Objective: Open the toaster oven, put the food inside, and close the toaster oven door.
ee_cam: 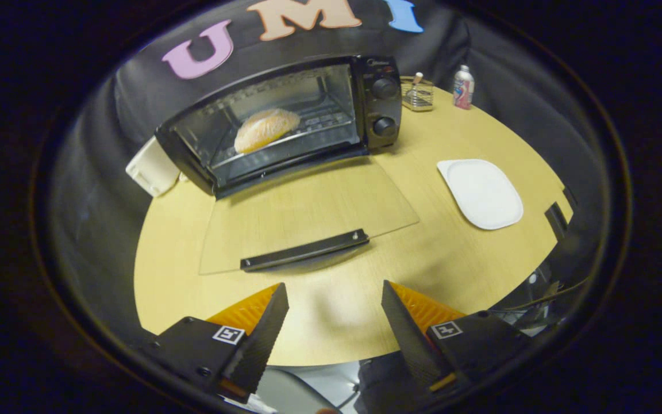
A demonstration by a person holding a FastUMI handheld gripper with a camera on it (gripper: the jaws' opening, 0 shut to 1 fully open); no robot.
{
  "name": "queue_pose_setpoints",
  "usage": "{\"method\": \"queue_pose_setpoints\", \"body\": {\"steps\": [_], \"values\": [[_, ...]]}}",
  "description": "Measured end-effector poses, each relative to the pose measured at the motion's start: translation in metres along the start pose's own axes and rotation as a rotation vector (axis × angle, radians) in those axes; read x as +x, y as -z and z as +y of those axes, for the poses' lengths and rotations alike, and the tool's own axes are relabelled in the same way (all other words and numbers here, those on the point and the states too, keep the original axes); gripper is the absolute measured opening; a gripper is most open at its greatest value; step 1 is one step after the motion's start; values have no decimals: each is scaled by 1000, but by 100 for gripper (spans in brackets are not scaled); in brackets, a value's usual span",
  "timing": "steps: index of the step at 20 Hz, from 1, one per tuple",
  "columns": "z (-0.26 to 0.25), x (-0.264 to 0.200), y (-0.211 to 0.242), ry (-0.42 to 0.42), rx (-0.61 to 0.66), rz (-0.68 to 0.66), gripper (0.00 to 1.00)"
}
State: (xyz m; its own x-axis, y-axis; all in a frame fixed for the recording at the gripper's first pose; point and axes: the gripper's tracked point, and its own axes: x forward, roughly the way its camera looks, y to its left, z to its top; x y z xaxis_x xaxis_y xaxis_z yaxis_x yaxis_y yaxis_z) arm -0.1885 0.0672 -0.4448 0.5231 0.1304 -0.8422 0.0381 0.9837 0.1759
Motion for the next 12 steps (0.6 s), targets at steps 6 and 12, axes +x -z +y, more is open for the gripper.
{"method": "queue_pose_setpoints", "body": {"steps": [6,12], "values": [[1,23,9,30,-175,44,100],[6,47,-4,25,-202,35,100]]}}
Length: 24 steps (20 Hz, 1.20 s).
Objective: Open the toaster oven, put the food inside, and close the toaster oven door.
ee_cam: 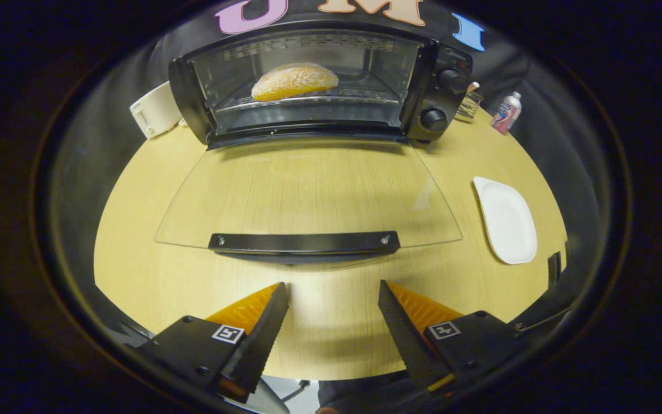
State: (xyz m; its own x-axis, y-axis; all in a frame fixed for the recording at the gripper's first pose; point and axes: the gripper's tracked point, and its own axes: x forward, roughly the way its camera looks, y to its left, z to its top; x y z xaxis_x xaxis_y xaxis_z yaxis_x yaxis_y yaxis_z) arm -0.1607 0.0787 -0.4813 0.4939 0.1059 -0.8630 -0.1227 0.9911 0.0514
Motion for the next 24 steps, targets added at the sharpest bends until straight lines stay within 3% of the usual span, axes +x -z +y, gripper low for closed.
{"method": "queue_pose_setpoints", "body": {"steps": [11,24], "values": [[0,-30,-35,16,-57,-96,100],[13,-67,-137,-8,-39,-316,100]]}}
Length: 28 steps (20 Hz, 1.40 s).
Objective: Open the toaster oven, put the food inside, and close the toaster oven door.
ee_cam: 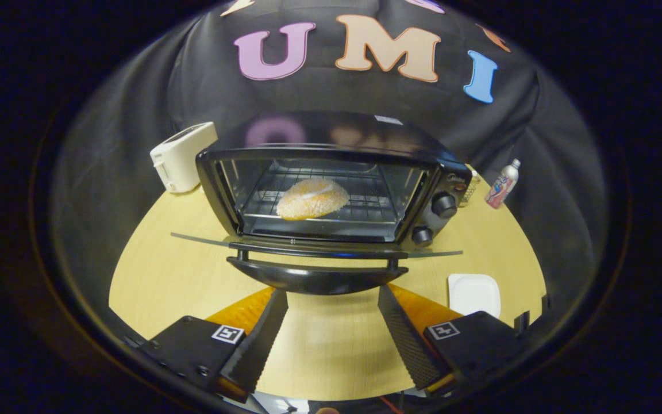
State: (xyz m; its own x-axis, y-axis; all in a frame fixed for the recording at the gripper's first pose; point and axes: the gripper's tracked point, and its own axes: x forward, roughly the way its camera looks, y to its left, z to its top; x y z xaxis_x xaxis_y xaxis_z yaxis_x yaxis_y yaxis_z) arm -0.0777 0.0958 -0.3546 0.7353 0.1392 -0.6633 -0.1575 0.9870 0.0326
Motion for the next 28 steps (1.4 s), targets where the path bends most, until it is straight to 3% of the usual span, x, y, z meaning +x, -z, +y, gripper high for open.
{"method": "queue_pose_setpoints", "body": {"steps": [9,16,21,28], "values": [[-3,13,-73,-23,129,-139,100],[-26,4,-93,-10,175,-198,99],[-54,-26,-131,26,188,-292,99],[-100,-105,-228,90,198,-529,99]]}}
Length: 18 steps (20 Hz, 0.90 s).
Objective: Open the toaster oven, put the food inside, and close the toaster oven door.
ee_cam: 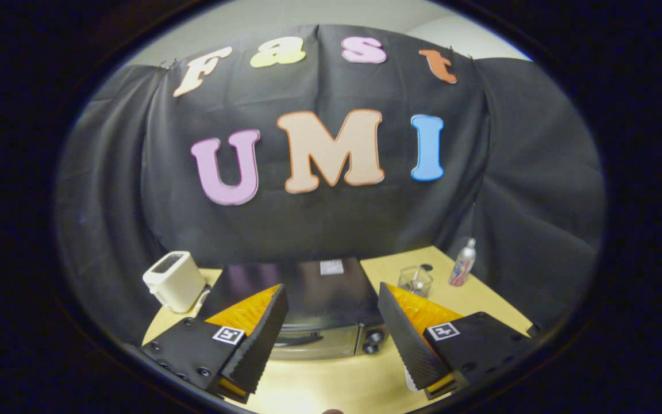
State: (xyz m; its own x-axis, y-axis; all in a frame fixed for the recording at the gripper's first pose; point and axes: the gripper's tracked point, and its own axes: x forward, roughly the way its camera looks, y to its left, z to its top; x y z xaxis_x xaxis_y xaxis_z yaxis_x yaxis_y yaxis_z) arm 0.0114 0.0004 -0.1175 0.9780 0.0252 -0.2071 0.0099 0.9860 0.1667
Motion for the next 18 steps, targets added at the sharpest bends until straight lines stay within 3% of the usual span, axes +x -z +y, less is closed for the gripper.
{"method": "queue_pose_setpoints", "body": {"steps": [8,14,18], "values": [[-28,-27,-123,25,44,-193,99],[-31,-41,-169,6,9,-261,99],[-30,-46,-173,-18,17,-275,99]]}}
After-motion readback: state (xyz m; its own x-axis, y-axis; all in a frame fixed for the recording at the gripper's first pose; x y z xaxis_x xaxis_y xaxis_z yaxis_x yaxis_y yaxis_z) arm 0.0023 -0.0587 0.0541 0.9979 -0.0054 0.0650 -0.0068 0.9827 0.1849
